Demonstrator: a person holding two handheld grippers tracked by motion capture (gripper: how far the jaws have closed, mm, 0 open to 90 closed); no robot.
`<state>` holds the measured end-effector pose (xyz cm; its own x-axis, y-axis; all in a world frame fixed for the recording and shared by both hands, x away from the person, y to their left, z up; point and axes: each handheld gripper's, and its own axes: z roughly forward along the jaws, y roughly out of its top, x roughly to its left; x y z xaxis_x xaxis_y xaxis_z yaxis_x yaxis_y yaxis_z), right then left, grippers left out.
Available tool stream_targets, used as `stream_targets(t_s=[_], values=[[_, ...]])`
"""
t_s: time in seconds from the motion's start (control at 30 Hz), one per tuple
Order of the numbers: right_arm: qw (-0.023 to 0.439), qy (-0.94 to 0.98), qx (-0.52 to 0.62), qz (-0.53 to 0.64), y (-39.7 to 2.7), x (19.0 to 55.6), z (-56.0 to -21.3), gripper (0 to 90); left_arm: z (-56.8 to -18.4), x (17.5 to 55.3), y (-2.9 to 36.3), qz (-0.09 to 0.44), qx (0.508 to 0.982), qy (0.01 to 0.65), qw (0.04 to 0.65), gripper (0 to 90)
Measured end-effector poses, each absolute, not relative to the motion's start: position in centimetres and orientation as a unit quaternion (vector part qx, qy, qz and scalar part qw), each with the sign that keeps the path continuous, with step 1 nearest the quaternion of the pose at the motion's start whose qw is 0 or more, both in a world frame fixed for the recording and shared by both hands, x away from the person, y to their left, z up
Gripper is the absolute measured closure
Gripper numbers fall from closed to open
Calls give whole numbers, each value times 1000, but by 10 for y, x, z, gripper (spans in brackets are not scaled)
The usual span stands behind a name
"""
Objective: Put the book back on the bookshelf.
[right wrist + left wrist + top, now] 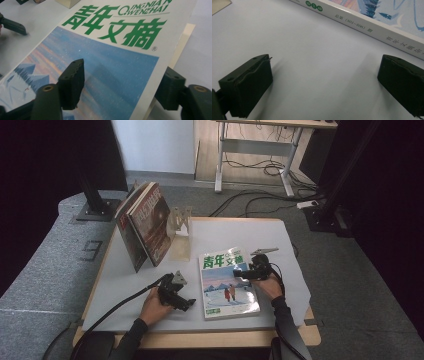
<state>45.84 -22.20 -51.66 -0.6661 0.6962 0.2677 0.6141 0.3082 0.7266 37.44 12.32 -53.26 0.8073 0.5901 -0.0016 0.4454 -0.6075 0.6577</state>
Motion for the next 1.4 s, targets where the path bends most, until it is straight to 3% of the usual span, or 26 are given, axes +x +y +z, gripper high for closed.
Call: stream_targets(t_s=[0.17, 0.57, 1.0, 1.4], values=[[47, 799, 406, 442, -219, 467, -515, 454, -533, 374, 123, 108, 890, 291, 334, 0], [76, 798, 412, 433, -212, 483, -512, 620, -533, 374, 123, 109, 890, 291, 333, 0], [103, 801, 404, 430, -206, 478, -499, 825, -533, 373, 123, 111, 889, 295, 333, 0], [121, 803, 375, 448, -201, 458, -478, 843, -532, 372, 122, 111, 887, 302, 331, 0]])
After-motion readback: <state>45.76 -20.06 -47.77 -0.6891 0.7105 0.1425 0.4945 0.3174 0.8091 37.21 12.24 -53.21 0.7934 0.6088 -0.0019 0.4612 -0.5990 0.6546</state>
